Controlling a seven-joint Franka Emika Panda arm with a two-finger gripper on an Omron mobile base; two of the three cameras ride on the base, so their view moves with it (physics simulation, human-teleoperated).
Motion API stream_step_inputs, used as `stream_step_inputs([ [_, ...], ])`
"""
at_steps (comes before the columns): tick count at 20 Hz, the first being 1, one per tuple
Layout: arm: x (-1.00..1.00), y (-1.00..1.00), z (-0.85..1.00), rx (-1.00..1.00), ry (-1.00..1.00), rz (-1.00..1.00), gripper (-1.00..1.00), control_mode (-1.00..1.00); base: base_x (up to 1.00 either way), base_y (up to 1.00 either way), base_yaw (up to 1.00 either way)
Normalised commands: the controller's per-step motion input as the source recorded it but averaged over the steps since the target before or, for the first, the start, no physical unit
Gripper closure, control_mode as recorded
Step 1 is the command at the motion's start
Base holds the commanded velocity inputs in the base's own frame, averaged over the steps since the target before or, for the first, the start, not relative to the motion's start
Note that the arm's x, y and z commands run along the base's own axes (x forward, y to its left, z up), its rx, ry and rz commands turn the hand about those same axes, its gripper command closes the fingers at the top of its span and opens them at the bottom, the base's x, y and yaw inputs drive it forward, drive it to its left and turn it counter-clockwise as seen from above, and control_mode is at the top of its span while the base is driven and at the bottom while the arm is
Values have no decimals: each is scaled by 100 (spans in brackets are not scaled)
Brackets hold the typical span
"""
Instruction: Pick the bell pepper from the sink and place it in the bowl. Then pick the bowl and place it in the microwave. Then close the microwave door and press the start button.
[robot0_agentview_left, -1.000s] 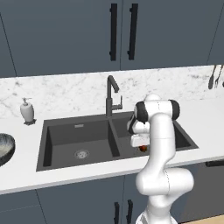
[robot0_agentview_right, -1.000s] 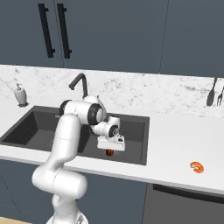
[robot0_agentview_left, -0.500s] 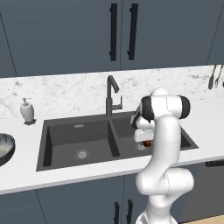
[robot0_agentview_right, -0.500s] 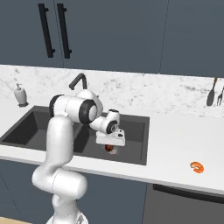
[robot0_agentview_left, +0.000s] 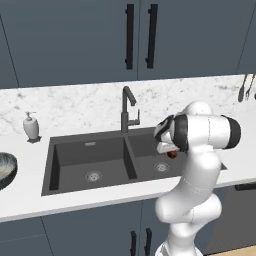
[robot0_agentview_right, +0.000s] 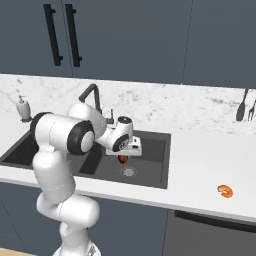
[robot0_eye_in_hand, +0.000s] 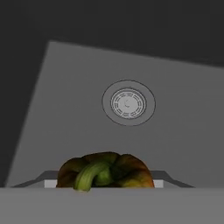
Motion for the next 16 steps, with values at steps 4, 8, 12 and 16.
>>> stream_step_inputs([
  [4, -33, -3, 100, 1, -12, 0, 100, -100, 0, 0, 0],
  [8, -49, -12, 100, 1, -6, 0, 100, -100, 0, 0, 0],
  [12, -68, -15, 100, 1, -1, 0, 100, -100, 0, 0, 0],
  [16, -96, -2, 97, 1, -2, 0, 100, -100, 0, 0, 0],
])
